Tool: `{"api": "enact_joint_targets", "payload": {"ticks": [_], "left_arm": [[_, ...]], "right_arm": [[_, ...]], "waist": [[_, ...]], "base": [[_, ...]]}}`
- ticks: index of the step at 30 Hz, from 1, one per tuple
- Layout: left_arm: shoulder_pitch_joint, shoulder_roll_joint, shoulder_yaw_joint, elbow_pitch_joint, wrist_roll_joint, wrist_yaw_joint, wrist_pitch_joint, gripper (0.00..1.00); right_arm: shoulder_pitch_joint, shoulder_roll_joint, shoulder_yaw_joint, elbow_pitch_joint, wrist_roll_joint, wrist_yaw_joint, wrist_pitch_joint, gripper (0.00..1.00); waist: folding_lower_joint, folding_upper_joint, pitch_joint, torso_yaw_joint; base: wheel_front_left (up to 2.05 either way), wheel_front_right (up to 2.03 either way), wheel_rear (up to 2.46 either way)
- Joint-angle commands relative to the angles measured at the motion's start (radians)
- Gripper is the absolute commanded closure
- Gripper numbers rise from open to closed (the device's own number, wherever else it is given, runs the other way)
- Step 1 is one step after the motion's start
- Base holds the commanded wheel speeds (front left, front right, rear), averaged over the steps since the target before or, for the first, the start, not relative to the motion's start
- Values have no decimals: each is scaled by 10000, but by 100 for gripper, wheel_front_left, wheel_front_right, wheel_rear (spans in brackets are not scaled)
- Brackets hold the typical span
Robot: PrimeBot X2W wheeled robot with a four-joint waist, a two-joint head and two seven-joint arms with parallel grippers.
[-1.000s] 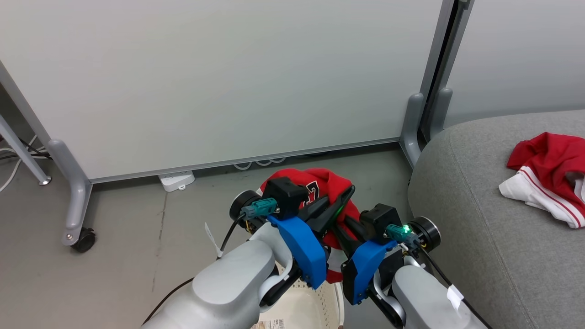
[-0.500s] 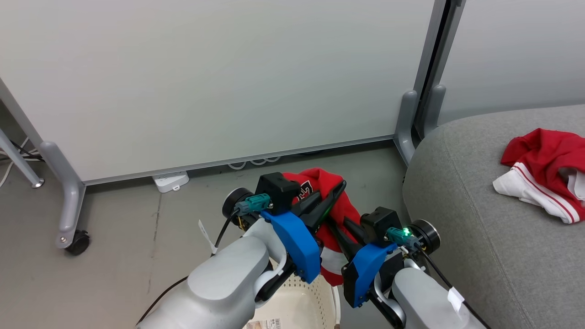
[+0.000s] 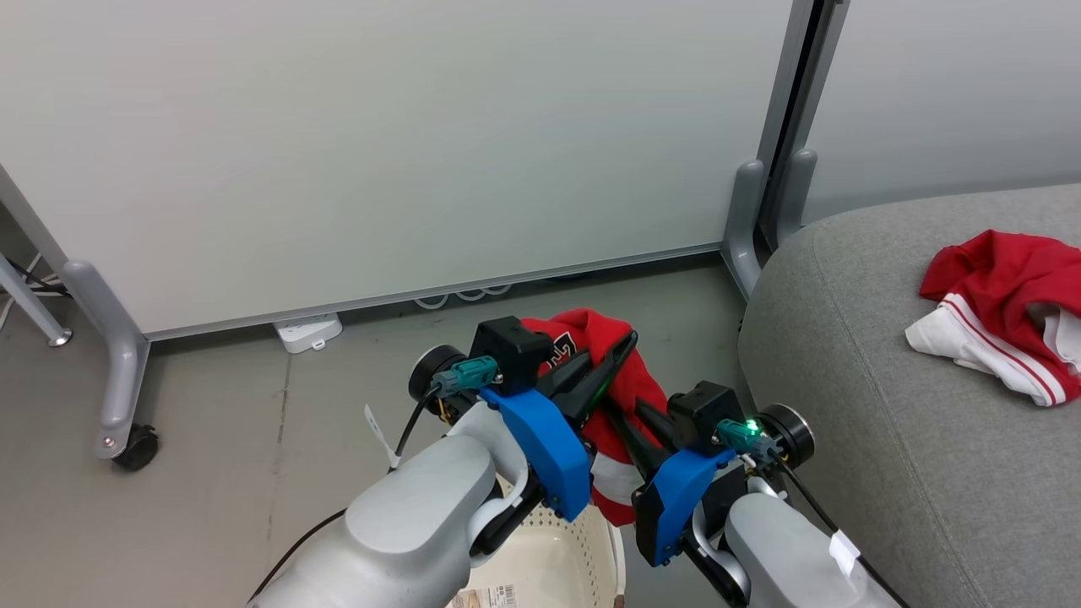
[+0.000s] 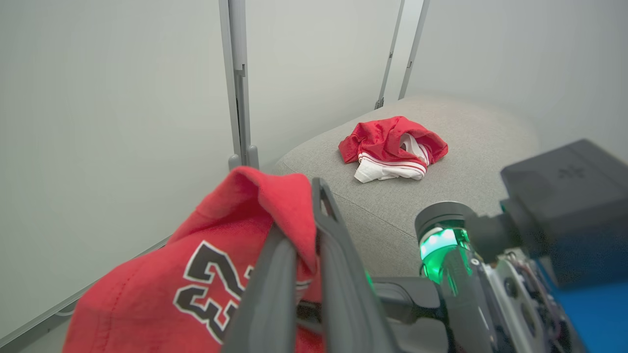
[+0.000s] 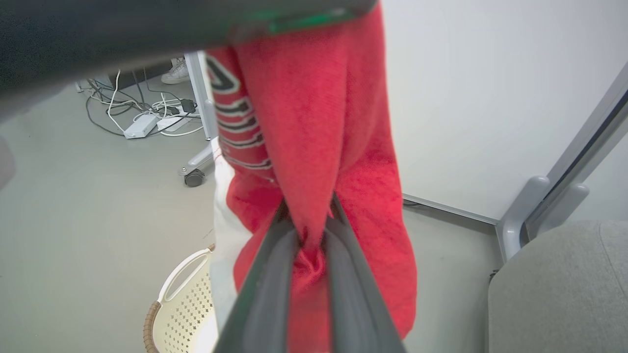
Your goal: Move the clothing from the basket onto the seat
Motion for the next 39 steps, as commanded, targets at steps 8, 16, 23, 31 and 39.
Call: {"api": "enact_joint_targets", "payload": {"ticks": [8, 16, 23, 31, 39], "left_arm": [[-32, 14, 200, -102, 132, -11, -42, 100], [200, 15, 626, -298, 444, 45, -45, 0], [975, 113, 1599, -1031, 1420, 85, -36, 0], [3051, 782, 3491, -2994, 3200, 91, -37, 0], [5142, 1061, 5102, -4156, 4265, 36, -36, 0]], "right_arm": [[-83, -8, -59, 100, -1, -11, -101, 100], [-152, -10, -312, 166, -117, -11, -180, 100], [-233, -7, -911, 124, -400, -11, -322, 100], [22, -5, -1351, 11, -700, -11, -368, 100], [280, -5, -1777, -38, -908, -11, -394, 100]], "waist": [[-1, -1, 53, 85], [-1, -1, 85, 134], [-1, -1, 145, 252], [-1, -1, 192, 353], [-1, -1, 206, 542]], "base": [[0, 0, 0], [0, 0, 0], [0, 0, 0], [0, 0, 0], [0, 0, 0]]}}
